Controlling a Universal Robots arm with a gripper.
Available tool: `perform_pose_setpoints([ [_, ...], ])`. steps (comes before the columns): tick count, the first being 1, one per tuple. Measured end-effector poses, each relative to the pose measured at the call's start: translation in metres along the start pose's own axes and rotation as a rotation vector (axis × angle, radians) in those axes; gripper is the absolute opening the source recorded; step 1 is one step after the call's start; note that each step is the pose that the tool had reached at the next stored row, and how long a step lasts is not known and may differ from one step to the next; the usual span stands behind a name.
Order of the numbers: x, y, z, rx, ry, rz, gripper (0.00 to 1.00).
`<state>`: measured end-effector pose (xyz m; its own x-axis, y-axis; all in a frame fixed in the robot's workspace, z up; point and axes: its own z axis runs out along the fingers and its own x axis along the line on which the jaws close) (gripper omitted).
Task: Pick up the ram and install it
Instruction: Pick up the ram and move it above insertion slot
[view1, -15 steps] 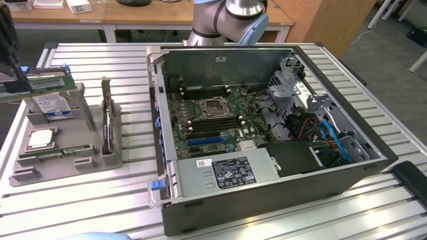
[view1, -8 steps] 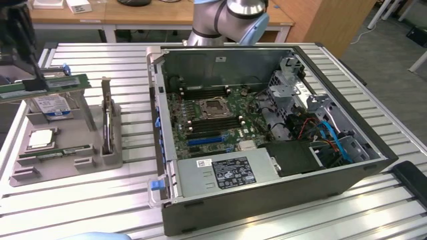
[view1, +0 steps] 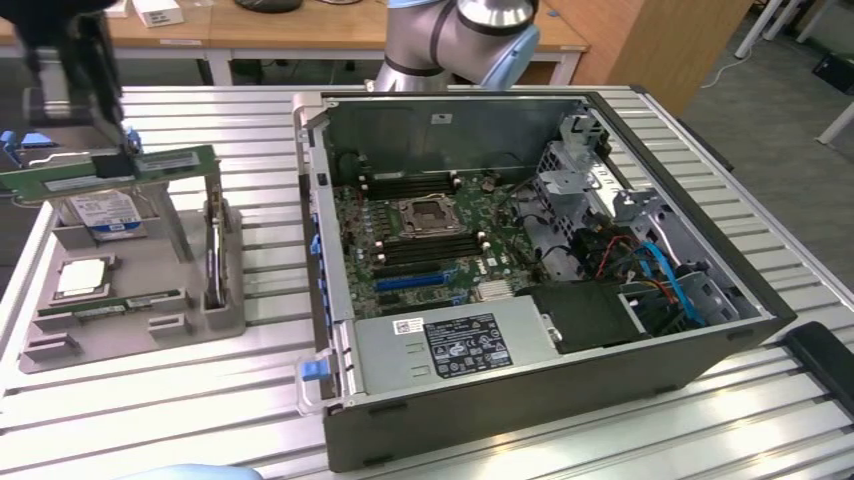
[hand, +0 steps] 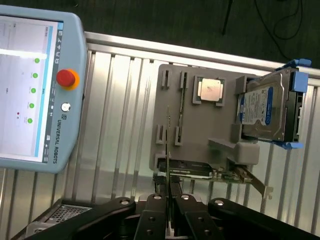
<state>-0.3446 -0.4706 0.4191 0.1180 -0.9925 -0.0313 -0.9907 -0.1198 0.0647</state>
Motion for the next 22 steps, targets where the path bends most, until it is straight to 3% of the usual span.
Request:
perform_pose_setpoints([
  [10,0.004,-0.0371,-0.0037,-0.0139,-0.0017,0.0,0.13],
  [18,0.005,-0.0426,-0.0041,-0.0145,-0.0028,0.0,0.13],
  [22,0.006,-0.0532,-0.0052,-0.0139,-0.0073,0.0,0.13],
])
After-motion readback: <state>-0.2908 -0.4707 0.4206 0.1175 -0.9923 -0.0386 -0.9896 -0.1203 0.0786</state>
